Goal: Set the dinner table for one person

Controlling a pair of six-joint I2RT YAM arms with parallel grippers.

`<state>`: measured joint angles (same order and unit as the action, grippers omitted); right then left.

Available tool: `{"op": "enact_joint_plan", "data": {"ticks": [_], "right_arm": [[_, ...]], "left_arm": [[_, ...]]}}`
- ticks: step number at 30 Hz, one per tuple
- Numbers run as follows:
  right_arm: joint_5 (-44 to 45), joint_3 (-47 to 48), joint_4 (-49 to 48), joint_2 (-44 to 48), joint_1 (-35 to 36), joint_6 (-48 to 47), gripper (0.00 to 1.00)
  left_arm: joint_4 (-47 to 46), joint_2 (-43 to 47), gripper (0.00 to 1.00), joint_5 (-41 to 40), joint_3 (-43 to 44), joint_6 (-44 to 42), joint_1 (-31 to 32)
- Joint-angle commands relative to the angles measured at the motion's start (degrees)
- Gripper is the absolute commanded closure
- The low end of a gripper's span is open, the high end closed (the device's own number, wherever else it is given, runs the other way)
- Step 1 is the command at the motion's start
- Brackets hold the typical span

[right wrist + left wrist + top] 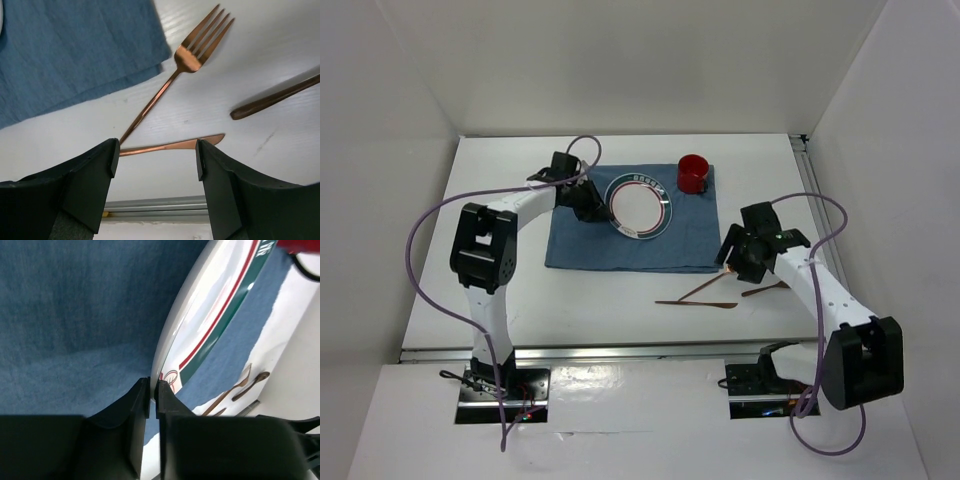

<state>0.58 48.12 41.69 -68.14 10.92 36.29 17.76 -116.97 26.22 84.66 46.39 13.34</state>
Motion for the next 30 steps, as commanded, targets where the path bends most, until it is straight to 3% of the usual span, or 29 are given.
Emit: {"op": "enact_joint_plan", "data": {"ticks": [1, 5, 6, 11, 23, 30], "right_arm": [[0.73, -1.09, -1.70, -1.37, 3.22, 5.18, 0.26], [0.74, -3.02, -3.45, -3.66, 6.13, 8.44, 0.26], [0.74, -3.03, -4.42, -4.45, 7.18, 9.75, 0.26], [-0.40, -5.23, -7.58, -7.88, 7.80, 12.74, 0.28], [2.58, -5.75, -14.00, -15.62, 9.47, 15.21, 0.46], [7.59, -4.61, -12.86, -18.70, 10.53, 18.81, 0.69]], "left_arm": [[3.77, 0.07, 0.75, -1.60, 2.00, -2.97, 0.89], [6.14, 0.68, 0.50, -3.45, 0.33, -4.81, 1.42], [6.15, 0.69, 0.39, -4.32, 0.33, -5.43, 1.42], [9.83, 3.58, 0.23, -7.84, -0.20, -7.54, 1.95], [15.82, 18.43, 0.22, -13.47, -0.73, -9.74, 2.48], [16.34, 21.25, 0.22, -14.00, -1.78, -9.74, 3.00]]}}
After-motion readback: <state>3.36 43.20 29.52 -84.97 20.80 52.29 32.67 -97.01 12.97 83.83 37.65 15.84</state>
